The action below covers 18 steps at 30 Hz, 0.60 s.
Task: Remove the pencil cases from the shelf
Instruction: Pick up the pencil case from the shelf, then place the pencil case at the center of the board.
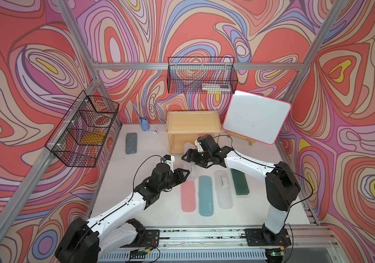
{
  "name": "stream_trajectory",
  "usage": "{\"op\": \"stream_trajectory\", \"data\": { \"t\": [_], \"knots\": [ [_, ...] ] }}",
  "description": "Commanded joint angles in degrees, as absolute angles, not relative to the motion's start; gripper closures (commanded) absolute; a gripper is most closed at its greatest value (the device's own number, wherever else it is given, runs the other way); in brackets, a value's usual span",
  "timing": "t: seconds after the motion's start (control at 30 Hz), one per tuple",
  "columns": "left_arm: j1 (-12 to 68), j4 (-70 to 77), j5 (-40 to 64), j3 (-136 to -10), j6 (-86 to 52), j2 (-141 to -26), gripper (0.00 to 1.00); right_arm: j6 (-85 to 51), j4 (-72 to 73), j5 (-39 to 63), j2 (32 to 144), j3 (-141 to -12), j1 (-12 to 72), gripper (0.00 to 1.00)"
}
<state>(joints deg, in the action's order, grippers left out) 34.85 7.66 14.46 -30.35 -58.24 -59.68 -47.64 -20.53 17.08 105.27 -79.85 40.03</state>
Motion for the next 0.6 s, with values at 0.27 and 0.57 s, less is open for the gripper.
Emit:
{"op": "stream_trajectory", "data": {
  "t": [0.27,0.57],
  "knots": [
    [34.90,-19.31,-7.37,-35.45,-45.86,-48.86,0.17,-39.51,-38.33,3.32,99.59,-79.63,41.73,0.27],
    [34.72,-16.72,-7.04,-34.65,-44.97,-51.53,0.16,-27.95,-57.27,-6.85,87.01,-74.36,34.13,0.29]
  ]
}}
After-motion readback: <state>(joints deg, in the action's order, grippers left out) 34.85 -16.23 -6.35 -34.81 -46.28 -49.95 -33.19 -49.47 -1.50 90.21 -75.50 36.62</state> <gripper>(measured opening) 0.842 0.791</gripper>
